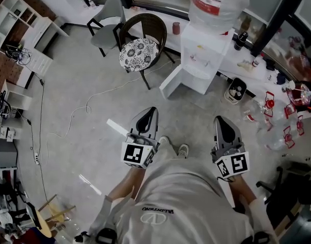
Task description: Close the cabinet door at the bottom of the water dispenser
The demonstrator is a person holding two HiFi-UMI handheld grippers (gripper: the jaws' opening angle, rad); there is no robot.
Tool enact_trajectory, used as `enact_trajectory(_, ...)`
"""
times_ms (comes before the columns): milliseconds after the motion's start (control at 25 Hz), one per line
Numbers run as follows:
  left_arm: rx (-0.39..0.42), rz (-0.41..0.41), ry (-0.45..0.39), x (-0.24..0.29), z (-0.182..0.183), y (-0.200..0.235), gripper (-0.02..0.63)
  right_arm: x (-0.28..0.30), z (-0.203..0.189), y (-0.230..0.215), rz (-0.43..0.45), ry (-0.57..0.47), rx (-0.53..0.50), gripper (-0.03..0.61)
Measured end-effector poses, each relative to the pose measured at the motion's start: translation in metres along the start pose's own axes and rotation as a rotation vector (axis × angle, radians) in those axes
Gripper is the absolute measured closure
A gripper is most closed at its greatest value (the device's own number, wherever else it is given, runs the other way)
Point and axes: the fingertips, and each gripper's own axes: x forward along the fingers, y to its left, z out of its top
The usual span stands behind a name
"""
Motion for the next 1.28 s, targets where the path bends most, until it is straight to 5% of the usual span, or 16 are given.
enact_trajectory(680, -0.012, -0.026, 0.002, 0.031, -0.006, 0.053, 0.607, 0.068, -0.007, 0.014, 0.005, 0.019, -0.003, 0.561)
enact_trajectory(1280, -0.048, -0.135, 0.051, 0.087, -0.039, 0.102, 0.607, 0.173, -0.017, 0.034, 0.019, 0.032, -0.051, 0.561)
